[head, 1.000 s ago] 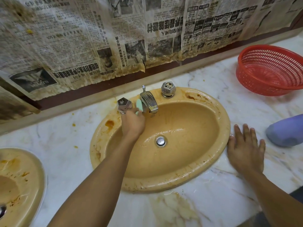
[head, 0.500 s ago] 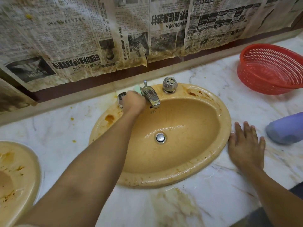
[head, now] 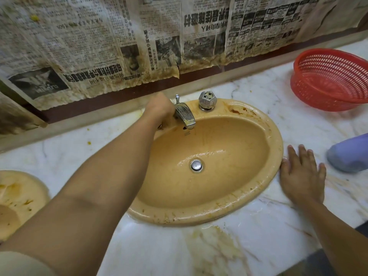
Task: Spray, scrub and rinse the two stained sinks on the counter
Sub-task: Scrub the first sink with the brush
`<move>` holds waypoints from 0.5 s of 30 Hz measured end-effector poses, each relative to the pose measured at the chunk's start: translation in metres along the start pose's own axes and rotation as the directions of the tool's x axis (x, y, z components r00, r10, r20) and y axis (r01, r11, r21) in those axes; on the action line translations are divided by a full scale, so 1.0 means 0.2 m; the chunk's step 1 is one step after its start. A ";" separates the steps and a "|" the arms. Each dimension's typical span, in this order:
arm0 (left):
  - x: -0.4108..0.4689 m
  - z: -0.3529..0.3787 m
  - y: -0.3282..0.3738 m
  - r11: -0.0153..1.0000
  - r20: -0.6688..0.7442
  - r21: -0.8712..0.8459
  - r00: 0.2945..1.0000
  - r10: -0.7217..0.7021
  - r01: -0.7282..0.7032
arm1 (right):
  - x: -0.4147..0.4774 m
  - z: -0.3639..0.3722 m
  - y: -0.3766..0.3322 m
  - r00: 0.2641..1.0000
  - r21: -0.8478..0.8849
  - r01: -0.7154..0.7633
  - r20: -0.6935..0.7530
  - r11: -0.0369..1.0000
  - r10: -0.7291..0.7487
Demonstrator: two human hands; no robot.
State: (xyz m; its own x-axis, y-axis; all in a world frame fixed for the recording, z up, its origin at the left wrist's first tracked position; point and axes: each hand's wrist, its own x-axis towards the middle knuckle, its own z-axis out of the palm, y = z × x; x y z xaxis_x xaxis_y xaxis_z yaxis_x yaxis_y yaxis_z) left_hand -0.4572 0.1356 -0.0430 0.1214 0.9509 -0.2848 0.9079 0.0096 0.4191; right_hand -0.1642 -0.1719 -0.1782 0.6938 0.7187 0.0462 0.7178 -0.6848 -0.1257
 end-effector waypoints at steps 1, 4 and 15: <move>0.02 -0.03 0.00 0.999 0.017 0.042 1.000 0.017 -0.017 | 0.00 0.00 0.00 1.000 0.000 0.001 0.001 1.000 -0.001; 0.01 -0.07 -0.09 0.990 0.085 0.126 0.995 0.059 -0.069 | 0.00 0.00 0.00 1.000 0.008 0.002 -0.002 1.000 -0.002; -0.37 0.27 -0.28 0.969 -0.158 0.134 0.961 0.229 -0.209 | 0.00 0.00 0.00 1.000 0.013 0.003 -0.013 1.000 -0.003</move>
State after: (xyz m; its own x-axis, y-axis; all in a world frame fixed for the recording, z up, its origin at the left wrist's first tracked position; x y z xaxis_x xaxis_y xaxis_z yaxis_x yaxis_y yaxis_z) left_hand -0.4946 0.0475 -0.0918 0.2608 0.9645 -0.0413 0.9079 -0.2305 0.3501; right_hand -0.1640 -0.1718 -0.1781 0.6926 0.7189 0.0594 0.7189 -0.6811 -0.1388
